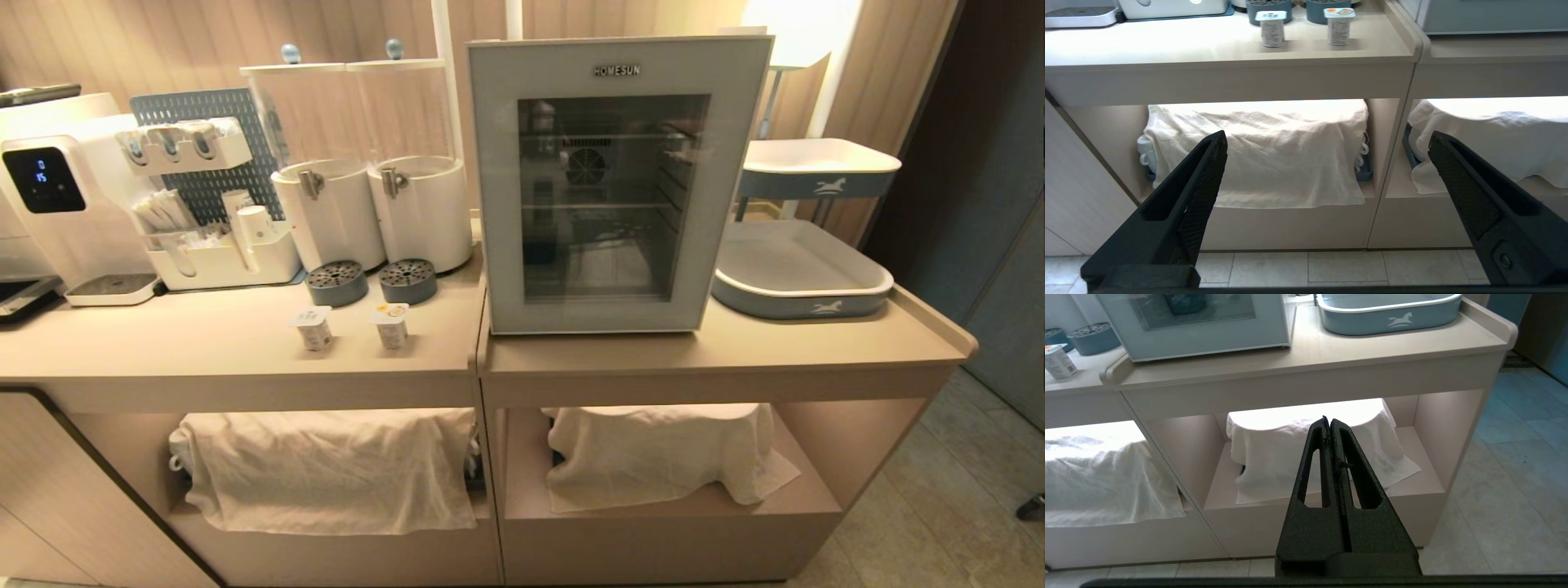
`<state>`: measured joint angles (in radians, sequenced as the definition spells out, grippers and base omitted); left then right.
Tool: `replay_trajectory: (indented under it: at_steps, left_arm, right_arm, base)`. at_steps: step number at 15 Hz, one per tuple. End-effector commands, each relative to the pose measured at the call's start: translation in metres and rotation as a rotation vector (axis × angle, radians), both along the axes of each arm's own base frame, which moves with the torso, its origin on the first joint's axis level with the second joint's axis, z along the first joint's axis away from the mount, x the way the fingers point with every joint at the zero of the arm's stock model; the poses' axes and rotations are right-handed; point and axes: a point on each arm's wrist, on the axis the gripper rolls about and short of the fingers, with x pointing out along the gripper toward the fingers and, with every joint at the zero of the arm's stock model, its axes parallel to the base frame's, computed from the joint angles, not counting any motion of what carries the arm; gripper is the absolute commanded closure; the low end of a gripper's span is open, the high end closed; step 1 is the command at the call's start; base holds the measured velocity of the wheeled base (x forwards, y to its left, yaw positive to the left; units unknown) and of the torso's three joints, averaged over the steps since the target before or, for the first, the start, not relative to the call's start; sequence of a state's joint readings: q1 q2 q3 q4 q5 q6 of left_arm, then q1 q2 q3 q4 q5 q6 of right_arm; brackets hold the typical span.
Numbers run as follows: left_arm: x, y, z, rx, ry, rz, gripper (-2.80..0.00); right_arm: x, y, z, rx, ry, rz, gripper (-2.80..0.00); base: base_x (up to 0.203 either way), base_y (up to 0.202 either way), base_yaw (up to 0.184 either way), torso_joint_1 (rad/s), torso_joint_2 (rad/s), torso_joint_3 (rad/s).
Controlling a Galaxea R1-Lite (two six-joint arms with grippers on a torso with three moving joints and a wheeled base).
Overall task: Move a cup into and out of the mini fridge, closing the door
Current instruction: Open the freezer door
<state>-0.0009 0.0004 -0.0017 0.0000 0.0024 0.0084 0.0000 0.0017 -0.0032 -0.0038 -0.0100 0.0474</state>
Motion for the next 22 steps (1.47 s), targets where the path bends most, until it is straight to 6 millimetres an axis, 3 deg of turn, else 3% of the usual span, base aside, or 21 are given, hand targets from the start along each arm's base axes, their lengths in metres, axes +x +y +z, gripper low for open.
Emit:
replay_trajectory:
  at_steps: [1,7,17,22]
  left_arm:
    - [0.0001,0.0,-0.0005,0.001,0.001,0.0,-2.8]
    - [-0.0003,0.0001,-0.0005,0.004,0.009,0.003,-2.8]
    - [0.0001,0.0001,-0.0011,-0.002,0.007,0.001,-2.8]
    - [0.0,0.0001,-0.0002,0.006,0.002,0.003,-2.8]
  right_arm:
    - [0.0001,0.0,0.0001,0.0,0.001,0.001,0.0]
    - [0.0001,0.0,-0.0001,0.0,0.002,-0.001,0.0]
    - [0.0001,0.0,-0.0001,0.0,0.002,-0.001,0.0]
    - [0.0,0.0,-0.0001,0.0,0.005,0.0,0.0]
  base:
    - [0.0,-0.141,-0.005,0.002,0.01,-0.005]
    - [0.013,-0.014,0.002,0.001,0.0,0.001]
    - [0.188,0.0,0.002,0.003,0.0,0.001]
    - [0.014,0.0,-0.001,0.001,0.0,0.0]
